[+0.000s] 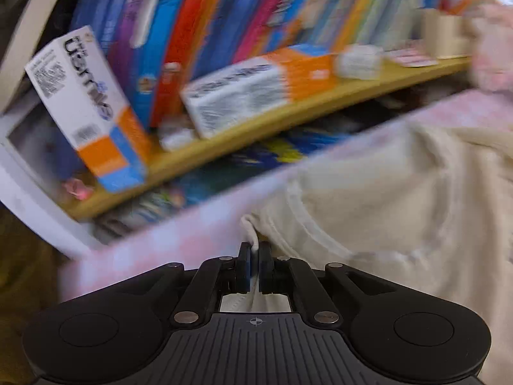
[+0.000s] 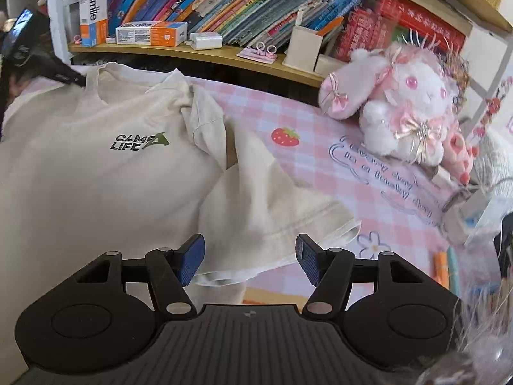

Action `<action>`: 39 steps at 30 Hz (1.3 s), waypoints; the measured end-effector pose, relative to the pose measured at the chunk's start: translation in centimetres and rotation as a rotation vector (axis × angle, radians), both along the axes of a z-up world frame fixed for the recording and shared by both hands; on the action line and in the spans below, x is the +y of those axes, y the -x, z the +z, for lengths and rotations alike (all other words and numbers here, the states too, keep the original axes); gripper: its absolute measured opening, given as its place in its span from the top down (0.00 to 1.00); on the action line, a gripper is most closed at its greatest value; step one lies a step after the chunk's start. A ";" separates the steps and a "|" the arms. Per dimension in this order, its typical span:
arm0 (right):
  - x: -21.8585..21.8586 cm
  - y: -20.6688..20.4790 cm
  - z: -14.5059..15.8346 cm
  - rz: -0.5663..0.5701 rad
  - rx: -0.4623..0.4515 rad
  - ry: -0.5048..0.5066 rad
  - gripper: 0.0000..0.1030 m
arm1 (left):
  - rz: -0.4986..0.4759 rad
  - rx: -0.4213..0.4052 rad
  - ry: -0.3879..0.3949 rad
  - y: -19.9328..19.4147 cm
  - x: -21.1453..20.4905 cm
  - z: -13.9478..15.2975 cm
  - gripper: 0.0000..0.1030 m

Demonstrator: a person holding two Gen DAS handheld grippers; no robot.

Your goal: Fold clothes

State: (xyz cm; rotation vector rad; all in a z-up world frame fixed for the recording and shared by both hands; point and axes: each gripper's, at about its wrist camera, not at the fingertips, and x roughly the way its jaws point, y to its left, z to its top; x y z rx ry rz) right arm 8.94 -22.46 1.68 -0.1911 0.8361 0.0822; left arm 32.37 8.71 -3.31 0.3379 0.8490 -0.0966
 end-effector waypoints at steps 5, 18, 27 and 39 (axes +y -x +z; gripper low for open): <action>0.9 0.0 -0.4 -0.063 -0.001 -0.032 0.41 | 0.023 -0.015 -0.037 -2.1 -0.7 -0.1 0.97; 2.0 8.7 -0.9 -0.194 0.038 0.000 0.41 | -0.085 -0.054 0.170 13.4 0.7 3.8 0.65; 2.4 16.9 -2.7 -0.403 0.088 -0.074 0.41 | -0.118 0.202 0.318 28.3 2.0 1.8 0.43; 2.7 20.1 -3.3 -0.552 0.033 -0.158 0.58 | 0.113 0.331 0.568 29.9 4.0 -0.3 0.43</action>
